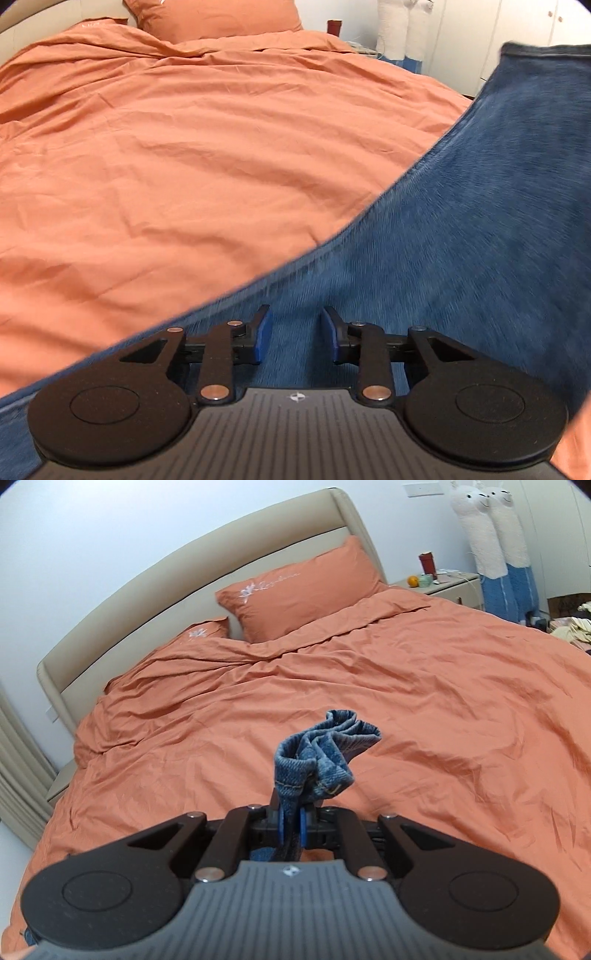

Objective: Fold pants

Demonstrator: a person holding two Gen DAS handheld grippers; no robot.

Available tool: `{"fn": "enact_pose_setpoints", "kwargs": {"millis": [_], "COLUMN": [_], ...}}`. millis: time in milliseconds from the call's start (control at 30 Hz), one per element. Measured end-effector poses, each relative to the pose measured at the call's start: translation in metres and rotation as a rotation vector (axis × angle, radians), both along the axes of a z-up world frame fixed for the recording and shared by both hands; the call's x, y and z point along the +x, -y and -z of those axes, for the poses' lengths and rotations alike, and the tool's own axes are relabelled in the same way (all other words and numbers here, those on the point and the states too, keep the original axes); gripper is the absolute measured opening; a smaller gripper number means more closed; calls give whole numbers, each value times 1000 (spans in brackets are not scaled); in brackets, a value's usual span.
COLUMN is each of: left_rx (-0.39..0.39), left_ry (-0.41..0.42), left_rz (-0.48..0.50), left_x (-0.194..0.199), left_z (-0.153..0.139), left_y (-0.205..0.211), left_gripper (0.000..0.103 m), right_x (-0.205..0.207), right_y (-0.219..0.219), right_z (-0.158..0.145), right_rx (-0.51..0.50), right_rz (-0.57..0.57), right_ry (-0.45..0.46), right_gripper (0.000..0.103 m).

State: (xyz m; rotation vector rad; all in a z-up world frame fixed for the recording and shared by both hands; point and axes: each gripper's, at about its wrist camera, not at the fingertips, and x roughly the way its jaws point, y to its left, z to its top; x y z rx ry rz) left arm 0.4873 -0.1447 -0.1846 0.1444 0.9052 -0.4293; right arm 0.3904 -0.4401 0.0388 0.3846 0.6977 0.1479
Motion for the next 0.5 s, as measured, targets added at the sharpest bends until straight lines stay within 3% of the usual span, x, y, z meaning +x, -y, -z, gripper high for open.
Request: {"fn": "enact_pose_setpoints", "kwargs": {"millis": [233, 500], "left_rx": [-1, -134], "left_ry": [-1, -55], "left_rz": [-56, 48], "left_x": [7, -80], "left_z": [-3, -14], "left_y": [3, 0], "left_gripper": [37, 37], "right_x": [-7, -16], "right_y": [-14, -44], "right_z": [-9, -27], "right_rx": [-7, -27], "right_rz": [-57, -91], "right_ry": [24, 68], "right_gripper": [3, 3]}}
